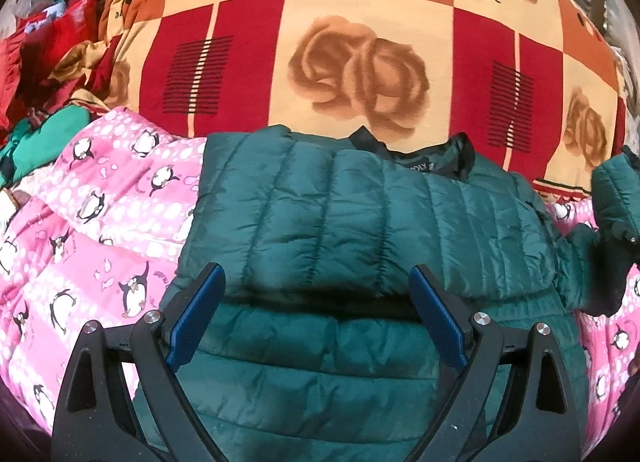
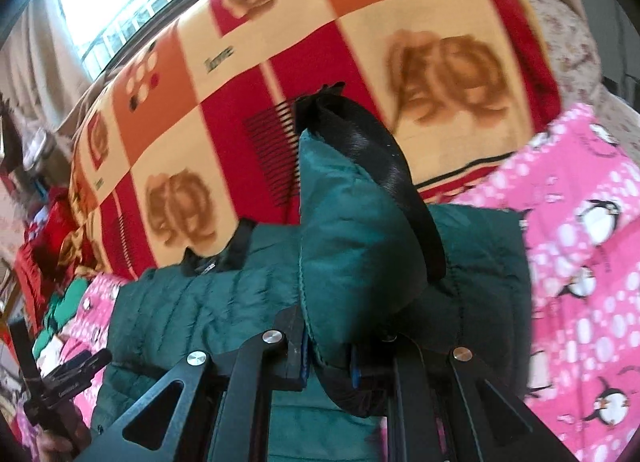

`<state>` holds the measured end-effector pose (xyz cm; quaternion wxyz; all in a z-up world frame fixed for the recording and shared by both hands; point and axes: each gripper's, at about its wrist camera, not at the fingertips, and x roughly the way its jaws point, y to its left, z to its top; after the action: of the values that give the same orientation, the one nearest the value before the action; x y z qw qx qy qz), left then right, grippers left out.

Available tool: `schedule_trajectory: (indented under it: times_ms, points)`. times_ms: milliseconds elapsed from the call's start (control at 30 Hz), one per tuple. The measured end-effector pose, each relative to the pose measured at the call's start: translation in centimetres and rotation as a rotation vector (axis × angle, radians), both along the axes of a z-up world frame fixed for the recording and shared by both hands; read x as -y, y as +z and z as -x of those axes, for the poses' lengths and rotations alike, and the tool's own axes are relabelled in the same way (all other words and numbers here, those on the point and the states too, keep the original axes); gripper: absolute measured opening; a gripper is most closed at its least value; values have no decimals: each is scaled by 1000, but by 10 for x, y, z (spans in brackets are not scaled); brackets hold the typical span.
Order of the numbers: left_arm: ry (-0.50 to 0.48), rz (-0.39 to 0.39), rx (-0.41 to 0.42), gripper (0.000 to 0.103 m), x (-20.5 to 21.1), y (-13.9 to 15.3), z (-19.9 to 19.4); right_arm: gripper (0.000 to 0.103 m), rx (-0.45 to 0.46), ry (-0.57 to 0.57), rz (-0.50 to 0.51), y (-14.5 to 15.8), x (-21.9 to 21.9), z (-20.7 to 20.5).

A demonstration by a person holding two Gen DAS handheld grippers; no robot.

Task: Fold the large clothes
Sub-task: 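Lift the sleeve with the right gripper and carry it across the jacket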

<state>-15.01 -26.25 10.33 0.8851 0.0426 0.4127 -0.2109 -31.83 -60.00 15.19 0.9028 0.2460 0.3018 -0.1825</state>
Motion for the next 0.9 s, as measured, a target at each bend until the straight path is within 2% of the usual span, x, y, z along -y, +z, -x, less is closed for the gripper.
schedule_trajectory:
  times_ms: [500, 900]
  points:
    - [20, 12, -25, 93, -13, -6, -12, 13, -33, 150, -59, -19, -67, -80]
    - [51, 45, -67, 93, -26, -16, -24, 13, -91, 249, -126, -56, -117, -136]
